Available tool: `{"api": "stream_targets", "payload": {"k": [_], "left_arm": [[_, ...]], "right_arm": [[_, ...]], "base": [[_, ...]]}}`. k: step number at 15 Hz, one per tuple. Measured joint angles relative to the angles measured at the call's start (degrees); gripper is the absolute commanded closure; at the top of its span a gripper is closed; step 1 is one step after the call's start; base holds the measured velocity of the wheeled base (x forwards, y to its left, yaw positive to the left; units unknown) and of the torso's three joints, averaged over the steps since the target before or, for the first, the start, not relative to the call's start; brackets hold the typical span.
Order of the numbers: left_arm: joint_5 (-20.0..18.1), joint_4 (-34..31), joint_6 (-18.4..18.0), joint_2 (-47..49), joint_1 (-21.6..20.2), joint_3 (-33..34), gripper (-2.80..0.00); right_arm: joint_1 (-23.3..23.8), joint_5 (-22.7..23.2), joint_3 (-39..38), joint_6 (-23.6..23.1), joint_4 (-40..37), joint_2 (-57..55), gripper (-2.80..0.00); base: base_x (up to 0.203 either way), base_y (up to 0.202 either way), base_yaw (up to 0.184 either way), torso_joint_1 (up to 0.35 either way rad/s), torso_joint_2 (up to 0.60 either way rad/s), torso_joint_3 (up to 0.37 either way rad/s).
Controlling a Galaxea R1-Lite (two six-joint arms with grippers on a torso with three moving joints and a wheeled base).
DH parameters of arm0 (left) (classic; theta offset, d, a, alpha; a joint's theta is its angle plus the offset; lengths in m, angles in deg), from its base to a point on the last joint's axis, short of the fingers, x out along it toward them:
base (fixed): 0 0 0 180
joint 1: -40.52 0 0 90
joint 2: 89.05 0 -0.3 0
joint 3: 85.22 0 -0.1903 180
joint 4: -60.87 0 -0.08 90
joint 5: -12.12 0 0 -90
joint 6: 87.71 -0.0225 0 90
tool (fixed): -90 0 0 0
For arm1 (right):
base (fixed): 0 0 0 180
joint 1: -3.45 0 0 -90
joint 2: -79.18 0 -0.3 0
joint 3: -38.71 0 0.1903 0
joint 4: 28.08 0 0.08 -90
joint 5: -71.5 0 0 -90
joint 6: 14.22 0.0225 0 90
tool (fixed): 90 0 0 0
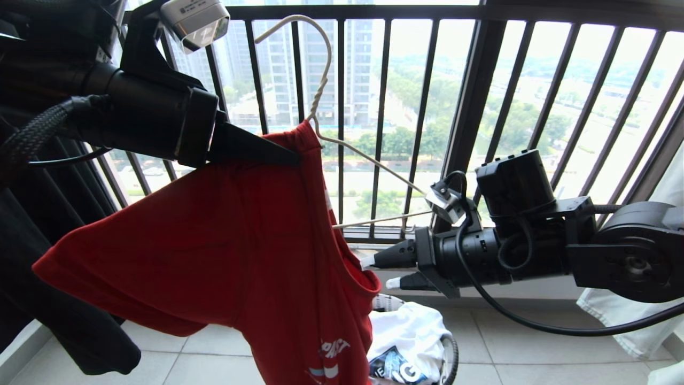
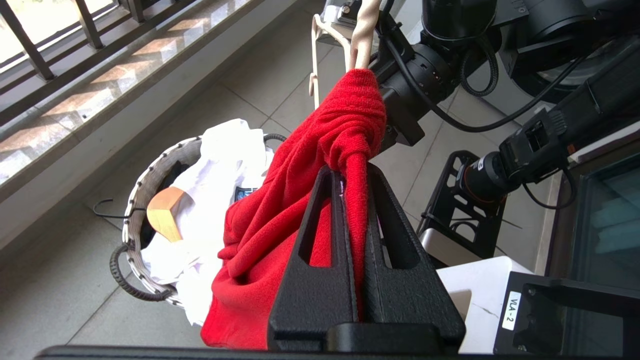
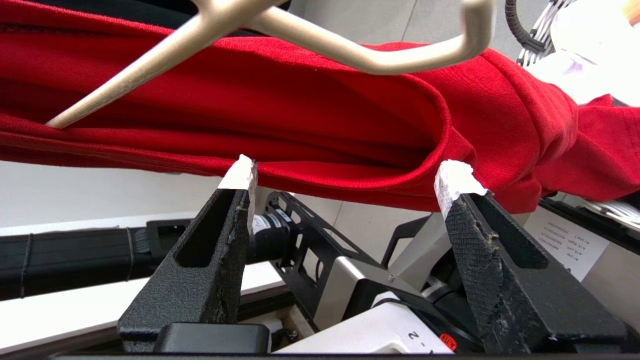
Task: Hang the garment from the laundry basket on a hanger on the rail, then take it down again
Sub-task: Hang the clothes on the clothes rack
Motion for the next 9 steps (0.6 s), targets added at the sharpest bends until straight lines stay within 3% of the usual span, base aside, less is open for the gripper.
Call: {"api": "stream_targets", "payload": {"k": [3,9], "left_arm": [[0.0,0.0,0.0,-0.6,0.0,0.0,0.00],[0.1,0.1,0.1,-1.9,-0.3,0.3,0.00]], "right_arm": [[-0.3,-1.6,0.0,2.4,1.6,-1.5,-2.80],[-0.4,-6.6,0.3,2.6,2.8,-4.8,-2.80]], "base": [[0.000,0.000,0.000,0.000,0.00,0.000],[0.000,0.000,0.000,0.000,0.00,0.000]]}}
